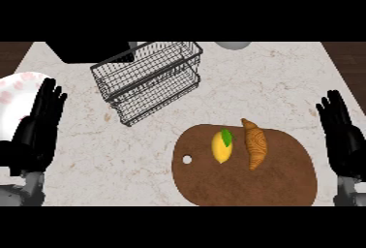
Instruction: Pick the lemon from the cutting board and place it in the tiered basket
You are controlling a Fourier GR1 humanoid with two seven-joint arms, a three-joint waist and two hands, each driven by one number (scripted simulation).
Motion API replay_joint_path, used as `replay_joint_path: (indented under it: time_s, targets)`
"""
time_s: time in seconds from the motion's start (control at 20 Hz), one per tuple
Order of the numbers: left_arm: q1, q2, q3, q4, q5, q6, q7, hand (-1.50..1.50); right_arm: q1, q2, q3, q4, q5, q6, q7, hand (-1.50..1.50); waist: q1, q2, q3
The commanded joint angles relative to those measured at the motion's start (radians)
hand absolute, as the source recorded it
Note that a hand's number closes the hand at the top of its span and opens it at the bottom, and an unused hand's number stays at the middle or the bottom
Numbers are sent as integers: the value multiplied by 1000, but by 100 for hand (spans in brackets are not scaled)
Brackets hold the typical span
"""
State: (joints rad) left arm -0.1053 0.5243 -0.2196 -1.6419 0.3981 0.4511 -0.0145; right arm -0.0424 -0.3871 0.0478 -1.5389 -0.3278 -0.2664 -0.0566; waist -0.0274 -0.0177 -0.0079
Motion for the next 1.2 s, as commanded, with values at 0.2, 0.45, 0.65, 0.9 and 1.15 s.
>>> replay_joint_path:
  time_s: [0.2,0.45,0.65,0.9,1.15]
  targets:
    - [-35,-1,-77,76,-7,-99,66,0,-207,163,300,-169,261,-108,-79,150,50,22,4]
    - [32,9,-75,80,40,-145,87,0,-22,297,234,-8,464,-551,61,-150,16,22,3]
    - [23,22,-55,110,62,-206,83,0,-55,376,394,39,775,-752,104,-150,30,17,3]
    - [16,33,-37,98,73,-208,115,0,-36,260,407,51,1066,-621,389,-150,11,7,-2]
    - [30,40,-28,109,68,-211,97,0,-11,158,431,59,1202,-342,581,-150,4,4,-9]
